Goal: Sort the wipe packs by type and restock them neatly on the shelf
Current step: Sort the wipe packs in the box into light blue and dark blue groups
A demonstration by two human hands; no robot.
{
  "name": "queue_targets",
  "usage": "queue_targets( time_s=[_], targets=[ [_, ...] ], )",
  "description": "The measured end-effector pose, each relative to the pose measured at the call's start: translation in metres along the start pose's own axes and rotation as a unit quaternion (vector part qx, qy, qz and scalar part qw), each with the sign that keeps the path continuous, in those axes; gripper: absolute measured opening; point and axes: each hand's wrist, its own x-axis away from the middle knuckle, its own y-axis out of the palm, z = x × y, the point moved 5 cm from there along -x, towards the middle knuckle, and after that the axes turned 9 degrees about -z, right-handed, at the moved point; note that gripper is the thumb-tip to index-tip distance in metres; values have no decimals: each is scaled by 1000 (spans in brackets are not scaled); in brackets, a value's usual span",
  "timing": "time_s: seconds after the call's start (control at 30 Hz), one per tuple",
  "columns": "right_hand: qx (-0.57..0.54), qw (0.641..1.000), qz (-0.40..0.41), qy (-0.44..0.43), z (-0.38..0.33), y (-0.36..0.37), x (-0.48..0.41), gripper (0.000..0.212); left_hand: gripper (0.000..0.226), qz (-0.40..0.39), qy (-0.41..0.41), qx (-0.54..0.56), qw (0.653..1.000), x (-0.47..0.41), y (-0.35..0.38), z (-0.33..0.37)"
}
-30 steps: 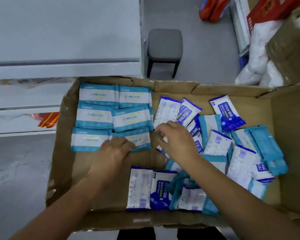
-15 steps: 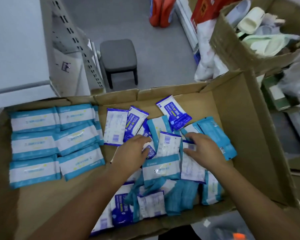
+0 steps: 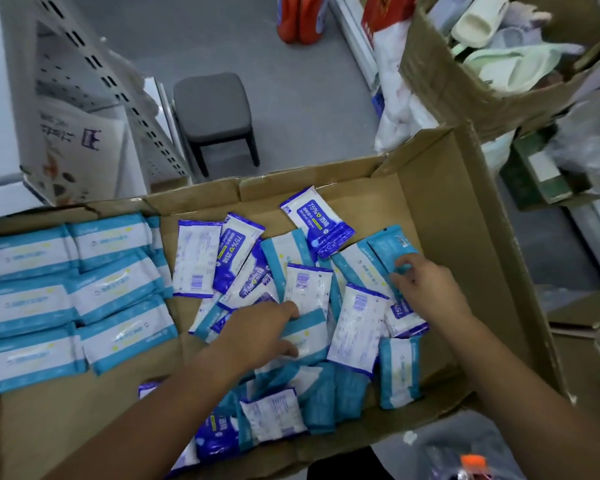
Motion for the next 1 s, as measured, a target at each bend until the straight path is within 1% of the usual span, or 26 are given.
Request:
queue_targets(
  time_s=[0.03,0.1,0.17,0.23,0.3,0.33,0.37,0.43,0.5,0.6,0.7,0.8,0.83,0.9,0.93,0.97,1.0],
  targets=[
    [13,1000,25,2,4,-3,-1,42,52,-4,0,28,1000,2,3,-3],
    [43,998,38,16,3,-7,-3,59,36,7,16,87,996,5,2,-12],
    [62,997,18,40,4,-9,-9,66,21,25,35,126,991,11,-6,-21],
    [69,996,-3,62,7,-14,-15,74,20,45,41,159,985,19,-12,-32],
    [33,997,-24,66,8,-20,-22,84,18,58,35,202,977,29,-17,-45],
    [1,997,-36,67,8,-23,-22,84,16,65,34,223,972,34,-19,-51],
    [-33,996,-48,70,8,-24,-22,80,15,73,34,241,967,40,-21,-57],
    [-106,990,-58,74,8,-23,-19,62,12,89,35,273,957,50,-25,-68],
    [-155,985,-42,64,7,-21,-17,46,10,98,34,301,948,59,-26,-78],
    [-214,974,-47,63,-2,-20,-8,35,10,110,25,332,936,69,-24,-94],
    [-221,971,-74,44,-14,-19,1,30,14,138,23,348,927,79,-23,-103],
    [-233,971,-48,1,-32,-26,11,15,17,160,24,362,918,86,-22,-109],
    [-251,966,-68,-5,-39,-24,11,17,17,160,24,367,916,88,-21,-110],
    [-301,939,-166,6,-57,-16,15,29,16,159,25,365,917,90,-21,-114],
    [-309,926,-215,12,-65,-11,17,31,16,158,25,364,918,91,-20,-115],
    [-282,928,-243,9,-69,-7,15,32,16,157,24,365,917,92,-20,-116],
    [-235,940,-249,1,-74,-6,13,35,16,157,23,370,915,93,-21,-117]
  ],
)
